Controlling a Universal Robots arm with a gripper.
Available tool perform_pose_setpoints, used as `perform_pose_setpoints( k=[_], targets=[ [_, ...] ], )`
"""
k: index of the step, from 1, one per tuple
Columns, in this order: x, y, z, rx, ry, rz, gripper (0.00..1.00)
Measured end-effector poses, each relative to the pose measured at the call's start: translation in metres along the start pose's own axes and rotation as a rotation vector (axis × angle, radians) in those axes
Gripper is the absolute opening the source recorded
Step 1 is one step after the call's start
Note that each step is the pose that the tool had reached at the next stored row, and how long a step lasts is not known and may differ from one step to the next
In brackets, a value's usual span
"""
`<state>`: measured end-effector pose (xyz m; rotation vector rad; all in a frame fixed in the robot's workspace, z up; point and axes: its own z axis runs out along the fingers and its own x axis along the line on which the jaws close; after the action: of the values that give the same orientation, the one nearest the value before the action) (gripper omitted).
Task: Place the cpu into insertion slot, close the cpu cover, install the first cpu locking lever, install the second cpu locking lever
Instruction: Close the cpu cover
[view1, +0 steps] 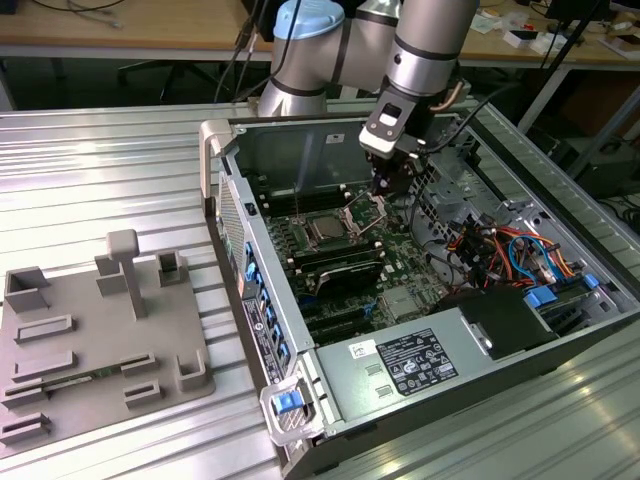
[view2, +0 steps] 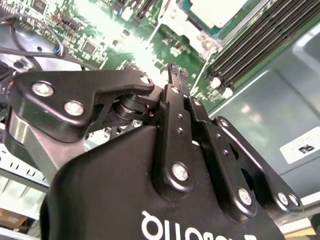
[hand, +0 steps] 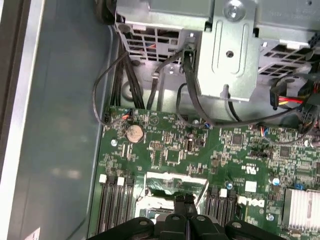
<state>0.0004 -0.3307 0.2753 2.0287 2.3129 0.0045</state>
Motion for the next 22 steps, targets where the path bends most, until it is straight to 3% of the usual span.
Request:
perform_pose_setpoints(
  k=[6, 11, 20, 22],
  targets=[
    [-0.0015, 0.0233, 0.0019, 0.0007, -0.0008, 0.0, 0.11],
    [0.0001, 0.04, 0.0093, 0.0022, -0.0006, 0.0, 0.11],
    [0.0026, 0.0415, 0.0294, 0.0068, -0.002, 0.0, 0.11],
    [0.0029, 0.0411, 0.0345, 0.0169, -0.0025, -0.001, 0.11]
  ],
)
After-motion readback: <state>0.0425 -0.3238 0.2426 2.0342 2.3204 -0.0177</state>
